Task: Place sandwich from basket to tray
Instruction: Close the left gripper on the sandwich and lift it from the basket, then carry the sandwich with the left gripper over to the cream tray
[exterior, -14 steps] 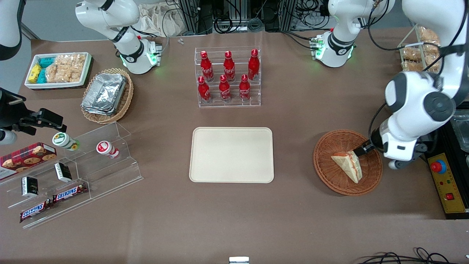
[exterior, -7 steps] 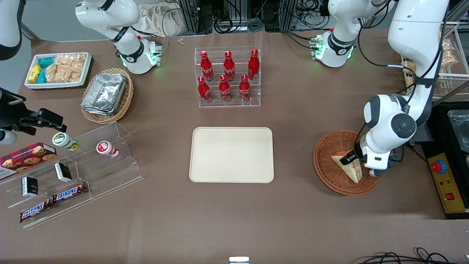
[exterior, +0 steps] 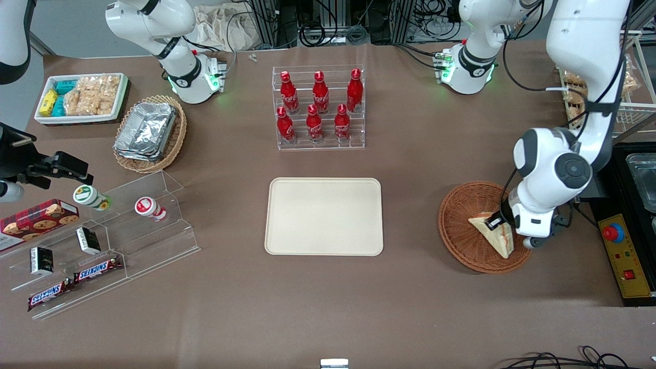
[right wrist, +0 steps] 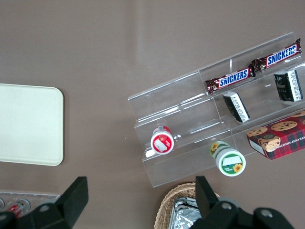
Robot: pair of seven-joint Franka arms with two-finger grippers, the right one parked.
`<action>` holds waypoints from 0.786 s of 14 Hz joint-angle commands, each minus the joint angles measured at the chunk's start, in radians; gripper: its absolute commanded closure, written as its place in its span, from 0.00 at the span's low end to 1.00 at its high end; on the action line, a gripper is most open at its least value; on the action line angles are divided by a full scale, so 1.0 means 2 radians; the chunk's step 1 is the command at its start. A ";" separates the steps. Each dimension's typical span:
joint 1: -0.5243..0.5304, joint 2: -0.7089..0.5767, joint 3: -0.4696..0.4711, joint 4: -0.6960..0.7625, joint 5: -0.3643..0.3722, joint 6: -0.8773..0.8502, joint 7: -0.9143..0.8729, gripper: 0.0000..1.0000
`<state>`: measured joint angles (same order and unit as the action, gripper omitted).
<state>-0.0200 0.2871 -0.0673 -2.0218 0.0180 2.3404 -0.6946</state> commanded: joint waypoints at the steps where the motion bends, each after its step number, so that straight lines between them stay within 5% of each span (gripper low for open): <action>1: -0.001 -0.071 -0.018 0.040 0.004 -0.149 0.046 1.00; 5: -0.001 -0.078 -0.083 0.120 -0.020 -0.287 0.105 1.00; 9: -0.016 -0.049 -0.176 0.120 -0.016 -0.213 0.086 1.00; 11: -0.062 -0.010 -0.185 0.117 -0.001 -0.141 0.032 1.00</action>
<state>-0.0780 0.1809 -0.4237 -1.8065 -0.0115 1.9622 -0.5606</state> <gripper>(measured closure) 0.806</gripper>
